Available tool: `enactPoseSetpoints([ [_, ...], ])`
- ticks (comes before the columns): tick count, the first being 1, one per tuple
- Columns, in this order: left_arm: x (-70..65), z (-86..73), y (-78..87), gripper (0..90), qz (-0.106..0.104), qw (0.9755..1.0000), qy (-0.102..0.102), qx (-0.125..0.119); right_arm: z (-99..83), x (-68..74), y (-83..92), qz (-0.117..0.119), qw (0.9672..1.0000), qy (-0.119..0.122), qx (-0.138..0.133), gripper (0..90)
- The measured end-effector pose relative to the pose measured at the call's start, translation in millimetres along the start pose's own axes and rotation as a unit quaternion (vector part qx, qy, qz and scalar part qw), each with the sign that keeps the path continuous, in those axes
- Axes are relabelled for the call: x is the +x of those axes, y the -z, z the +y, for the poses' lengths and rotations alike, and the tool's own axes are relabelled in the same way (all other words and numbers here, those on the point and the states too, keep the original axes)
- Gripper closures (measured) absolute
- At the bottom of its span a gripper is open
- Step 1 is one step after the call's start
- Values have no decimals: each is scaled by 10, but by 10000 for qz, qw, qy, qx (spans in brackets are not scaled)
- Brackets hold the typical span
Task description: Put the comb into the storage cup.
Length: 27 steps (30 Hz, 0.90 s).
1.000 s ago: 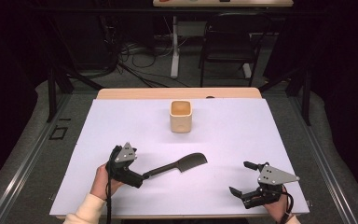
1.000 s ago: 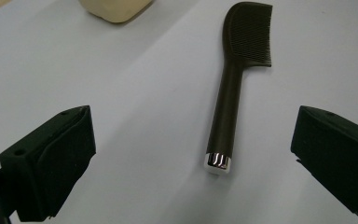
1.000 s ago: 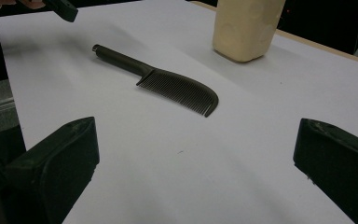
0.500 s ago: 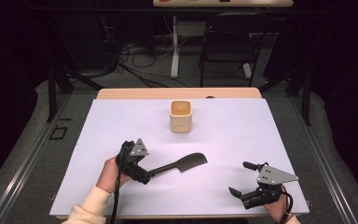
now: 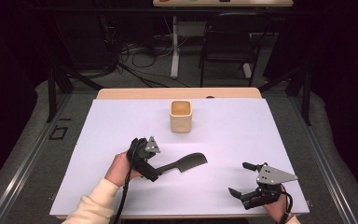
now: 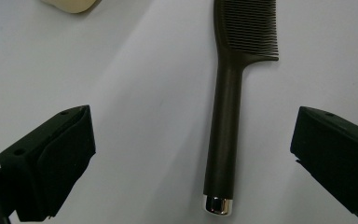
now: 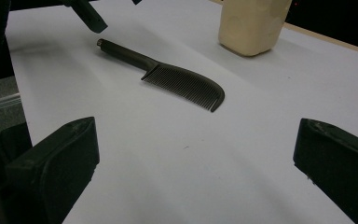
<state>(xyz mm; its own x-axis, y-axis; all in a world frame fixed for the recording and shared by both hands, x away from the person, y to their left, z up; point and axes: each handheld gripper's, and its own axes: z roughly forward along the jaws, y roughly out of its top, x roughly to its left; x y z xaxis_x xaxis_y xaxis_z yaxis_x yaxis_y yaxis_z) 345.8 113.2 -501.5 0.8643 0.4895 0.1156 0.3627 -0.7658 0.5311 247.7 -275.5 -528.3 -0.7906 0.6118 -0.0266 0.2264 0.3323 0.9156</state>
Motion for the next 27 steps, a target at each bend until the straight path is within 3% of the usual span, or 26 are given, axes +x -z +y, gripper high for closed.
enactPoseSetpoints([
  [8,-72,153,-132,3,20,9985,-234,487,0,4,-2,16,10000,8,21,0],
  [12,-83,214,-176,25,-42,9980,-252,576,-3,3,-10,30,10000,3,54,0],
  [16,-101,269,-231,156,-62,9965,-314,776,-4,-1,-10,36,10000,-17,45,0],
  [19,-98,306,-256,180,-87,9955,-341,875,-2,-1,-15,43,10000,-17,64,0],
  [27,-126,402,-359,392,-256,9900,-438,1315,-4,-2,-25,57,10000,11,74,0],
])
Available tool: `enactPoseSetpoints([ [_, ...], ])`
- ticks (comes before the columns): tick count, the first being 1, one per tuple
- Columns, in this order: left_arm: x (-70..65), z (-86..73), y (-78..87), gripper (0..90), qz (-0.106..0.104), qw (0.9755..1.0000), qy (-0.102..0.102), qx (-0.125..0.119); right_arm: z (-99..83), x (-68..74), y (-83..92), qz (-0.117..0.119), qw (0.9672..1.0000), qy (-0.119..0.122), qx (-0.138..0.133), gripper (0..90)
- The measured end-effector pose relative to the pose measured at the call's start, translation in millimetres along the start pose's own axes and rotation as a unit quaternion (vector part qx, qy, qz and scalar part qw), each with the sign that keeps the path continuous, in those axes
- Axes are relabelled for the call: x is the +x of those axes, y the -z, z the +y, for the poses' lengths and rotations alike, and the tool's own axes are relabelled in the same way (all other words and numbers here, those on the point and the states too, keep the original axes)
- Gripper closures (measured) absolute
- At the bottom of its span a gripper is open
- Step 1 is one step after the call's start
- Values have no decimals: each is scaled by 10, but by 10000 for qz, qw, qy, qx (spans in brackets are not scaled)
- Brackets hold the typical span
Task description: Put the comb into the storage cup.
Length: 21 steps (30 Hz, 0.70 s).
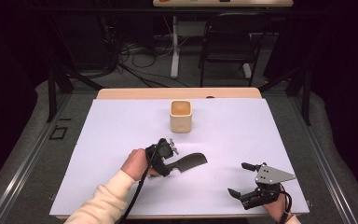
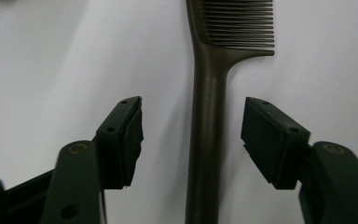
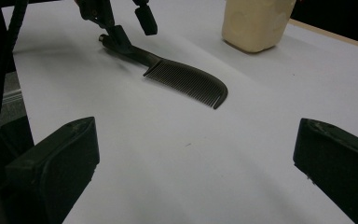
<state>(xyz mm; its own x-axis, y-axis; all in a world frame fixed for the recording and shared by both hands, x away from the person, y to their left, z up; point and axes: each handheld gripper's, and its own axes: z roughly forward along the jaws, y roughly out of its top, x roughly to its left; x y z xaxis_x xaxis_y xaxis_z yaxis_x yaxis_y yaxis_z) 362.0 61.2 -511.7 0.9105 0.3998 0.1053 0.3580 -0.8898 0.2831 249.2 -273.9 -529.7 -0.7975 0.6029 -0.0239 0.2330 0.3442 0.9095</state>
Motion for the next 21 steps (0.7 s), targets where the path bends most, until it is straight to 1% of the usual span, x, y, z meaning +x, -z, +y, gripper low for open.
enactPoseSetpoints([
  [1,3,37,-14,442,-44,9999,-43,110,0,0,0,1,10000,0,5,0],
  [2,3,37,-14,450,-44,9999,-43,110,0,0,0,1,10000,0,5,0],
  [3,0,58,-20,450,-69,9998,-36,159,0,0,1,3,10000,-2,2,0],
  [5,1,85,-30,511,-107,9997,-77,216,0,0,0,10,10000,-4,3,0],
  [7,8,120,-44,528,-157,9994,-90,297,0,0,2,8,10000,-2,22,0],
  [11,28,169,-75,614,-285,9986,-117,434,0,-1,6,9,10000,-8,13,0],
  [12,38,178,-79,614,-325,9981,-150,494,0,-1,6,9,10000,-8,13,0],
  [16,52,206,-125,640,-445,9972,-161,586,-2,-2,3,14,10000,-22,9,0],
  [18,55,218,-137,646,-462,9970,-143,607,-2,-2,4,15,10000,-17,9,0],
  [19,52,222,-148,652,-424,9973,-147,585,-2,-2,5,15,10000,-17,8,0],
  [21,56,234,-164,658,-471,9970,-145,595,-3,-2,4,18,10000,-24,9,0],
])
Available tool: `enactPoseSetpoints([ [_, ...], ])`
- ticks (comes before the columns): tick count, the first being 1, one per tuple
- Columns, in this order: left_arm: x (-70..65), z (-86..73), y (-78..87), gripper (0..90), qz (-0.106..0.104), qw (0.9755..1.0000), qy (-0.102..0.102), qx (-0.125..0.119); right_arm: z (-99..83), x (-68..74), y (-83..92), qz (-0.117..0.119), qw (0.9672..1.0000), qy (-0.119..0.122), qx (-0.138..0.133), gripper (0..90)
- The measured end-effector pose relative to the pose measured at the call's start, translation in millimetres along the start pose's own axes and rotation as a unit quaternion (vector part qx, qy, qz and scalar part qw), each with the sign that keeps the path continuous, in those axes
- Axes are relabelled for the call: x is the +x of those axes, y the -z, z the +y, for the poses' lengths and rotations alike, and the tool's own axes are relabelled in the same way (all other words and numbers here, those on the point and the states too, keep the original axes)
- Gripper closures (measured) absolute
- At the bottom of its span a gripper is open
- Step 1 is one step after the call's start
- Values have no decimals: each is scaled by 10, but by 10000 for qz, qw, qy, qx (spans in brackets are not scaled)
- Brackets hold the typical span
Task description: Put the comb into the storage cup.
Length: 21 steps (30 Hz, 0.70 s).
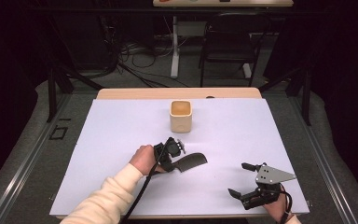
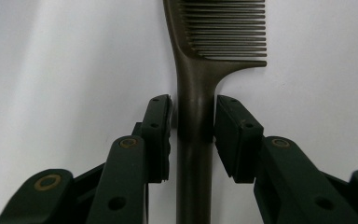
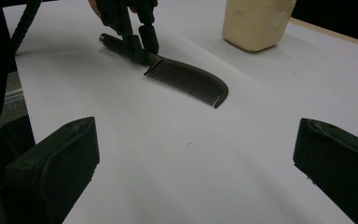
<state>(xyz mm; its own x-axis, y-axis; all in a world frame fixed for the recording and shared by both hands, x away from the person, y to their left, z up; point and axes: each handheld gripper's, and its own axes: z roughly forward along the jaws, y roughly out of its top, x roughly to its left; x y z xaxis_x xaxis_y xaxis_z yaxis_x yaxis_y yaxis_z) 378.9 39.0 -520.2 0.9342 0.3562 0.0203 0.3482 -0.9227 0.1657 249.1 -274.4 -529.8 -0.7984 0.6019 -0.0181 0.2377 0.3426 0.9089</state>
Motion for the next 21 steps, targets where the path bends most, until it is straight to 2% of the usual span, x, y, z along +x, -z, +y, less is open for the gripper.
enactPoseSetpoints([
  [7,20,42,-35,667,-108,9999,-35,88,-1,-2,1,11,10000,-5,24,0],
  [9,21,40,-46,692,-119,9999,12,34,-1,-1,1,12,10000,-1,25,0],
  [13,28,49,-41,701,-197,9997,61,89,-1,0,2,17,10000,-7,24,0],
  [21,26,38,-41,721,-155,9998,102,27,-1,-1,3,10,10000,-1,4,0],
])
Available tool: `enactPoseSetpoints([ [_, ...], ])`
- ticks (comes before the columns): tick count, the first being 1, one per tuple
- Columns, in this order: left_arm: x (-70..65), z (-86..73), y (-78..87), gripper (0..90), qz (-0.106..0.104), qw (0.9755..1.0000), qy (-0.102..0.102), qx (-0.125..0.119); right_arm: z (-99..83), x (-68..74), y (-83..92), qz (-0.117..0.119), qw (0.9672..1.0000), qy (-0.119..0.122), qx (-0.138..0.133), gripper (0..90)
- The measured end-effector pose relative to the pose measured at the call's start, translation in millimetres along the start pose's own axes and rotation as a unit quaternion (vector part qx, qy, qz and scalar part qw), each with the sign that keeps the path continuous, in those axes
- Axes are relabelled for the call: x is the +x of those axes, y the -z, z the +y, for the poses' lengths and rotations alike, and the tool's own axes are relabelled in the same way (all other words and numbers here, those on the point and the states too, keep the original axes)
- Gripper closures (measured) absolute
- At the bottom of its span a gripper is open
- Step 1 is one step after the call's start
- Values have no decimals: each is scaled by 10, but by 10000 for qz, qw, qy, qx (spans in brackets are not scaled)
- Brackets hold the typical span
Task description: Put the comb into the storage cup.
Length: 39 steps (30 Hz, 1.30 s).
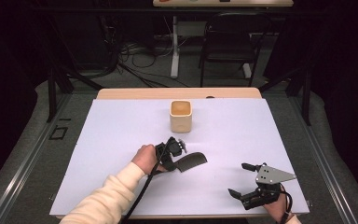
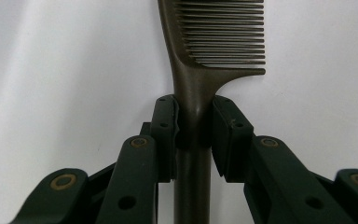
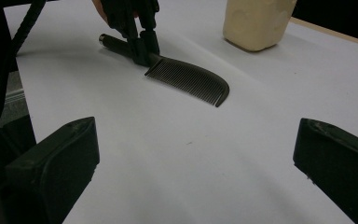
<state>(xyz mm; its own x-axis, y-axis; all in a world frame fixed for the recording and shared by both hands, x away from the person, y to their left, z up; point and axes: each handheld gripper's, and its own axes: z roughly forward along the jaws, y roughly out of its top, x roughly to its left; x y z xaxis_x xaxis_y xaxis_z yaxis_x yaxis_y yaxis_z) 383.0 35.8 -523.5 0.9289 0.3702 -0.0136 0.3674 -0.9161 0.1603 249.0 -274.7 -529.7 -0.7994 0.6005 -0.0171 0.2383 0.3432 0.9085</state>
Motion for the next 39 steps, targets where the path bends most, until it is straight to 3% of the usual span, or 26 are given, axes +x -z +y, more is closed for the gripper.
enactPoseSetpoints([
  [18,-22,-100,139,723,48,9995,59,-297,0,-4,1,-6,10000,-22,-13,0],
  [39,-87,-226,302,723,48,9960,148,-881,0,-8,0,-15,10000,-16,-7,0],
])
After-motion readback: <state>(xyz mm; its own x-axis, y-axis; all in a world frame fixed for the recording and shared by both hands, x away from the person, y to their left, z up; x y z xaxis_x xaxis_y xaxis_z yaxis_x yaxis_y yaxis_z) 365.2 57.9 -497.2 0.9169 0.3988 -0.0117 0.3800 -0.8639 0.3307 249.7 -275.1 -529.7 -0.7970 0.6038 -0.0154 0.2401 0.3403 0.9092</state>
